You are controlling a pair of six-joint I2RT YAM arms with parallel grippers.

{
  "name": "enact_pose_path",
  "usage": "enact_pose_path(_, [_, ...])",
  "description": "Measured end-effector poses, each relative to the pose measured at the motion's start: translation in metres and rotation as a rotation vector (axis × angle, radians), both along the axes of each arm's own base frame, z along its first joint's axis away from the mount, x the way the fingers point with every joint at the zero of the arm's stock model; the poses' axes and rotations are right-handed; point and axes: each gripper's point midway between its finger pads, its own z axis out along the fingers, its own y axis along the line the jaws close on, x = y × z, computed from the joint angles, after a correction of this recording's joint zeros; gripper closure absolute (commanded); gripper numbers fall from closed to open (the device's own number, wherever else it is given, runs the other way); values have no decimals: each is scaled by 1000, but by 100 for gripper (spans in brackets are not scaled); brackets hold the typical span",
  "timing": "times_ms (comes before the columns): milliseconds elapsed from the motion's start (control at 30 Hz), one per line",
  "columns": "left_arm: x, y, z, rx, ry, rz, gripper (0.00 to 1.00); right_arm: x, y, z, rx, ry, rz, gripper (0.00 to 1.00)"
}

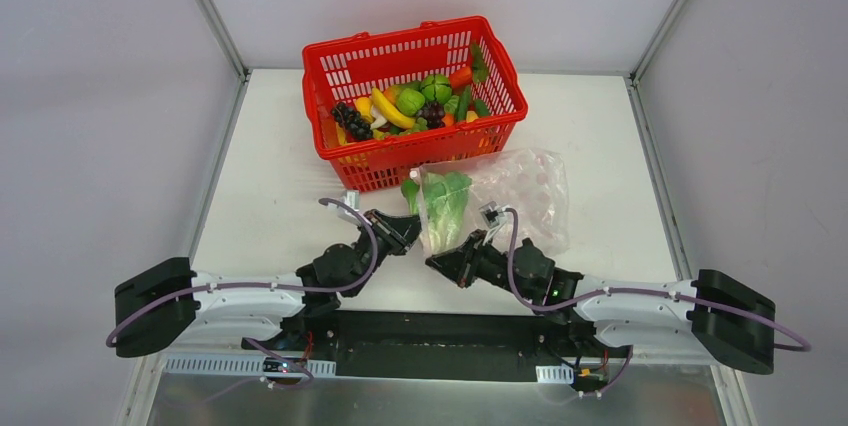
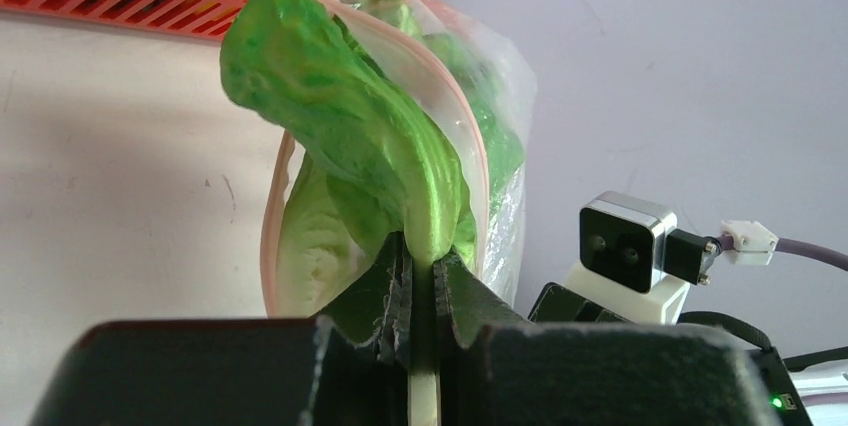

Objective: Place the food in the zip-top bag and seal the zipper
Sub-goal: Place the fake vegetable in the zipper food storage bag.

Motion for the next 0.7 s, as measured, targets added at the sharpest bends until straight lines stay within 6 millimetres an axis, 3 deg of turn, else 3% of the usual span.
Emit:
enact_pose_path(267, [0,13,5,-12,-16,31,100,-16,13,29,120,18,101,98])
enact_pose_path(567, [-5,11,-9,102,-36,18,100,-15,13,25,136,88,75,97])
enact_pose_path(600, [-6,10,-13,124,-38,12,95,-14,12,27,142,90,69,98])
enact_pose_path(700, [-8,5,-23,169,-37,-15,68,-12,3,27,160,93,39,98])
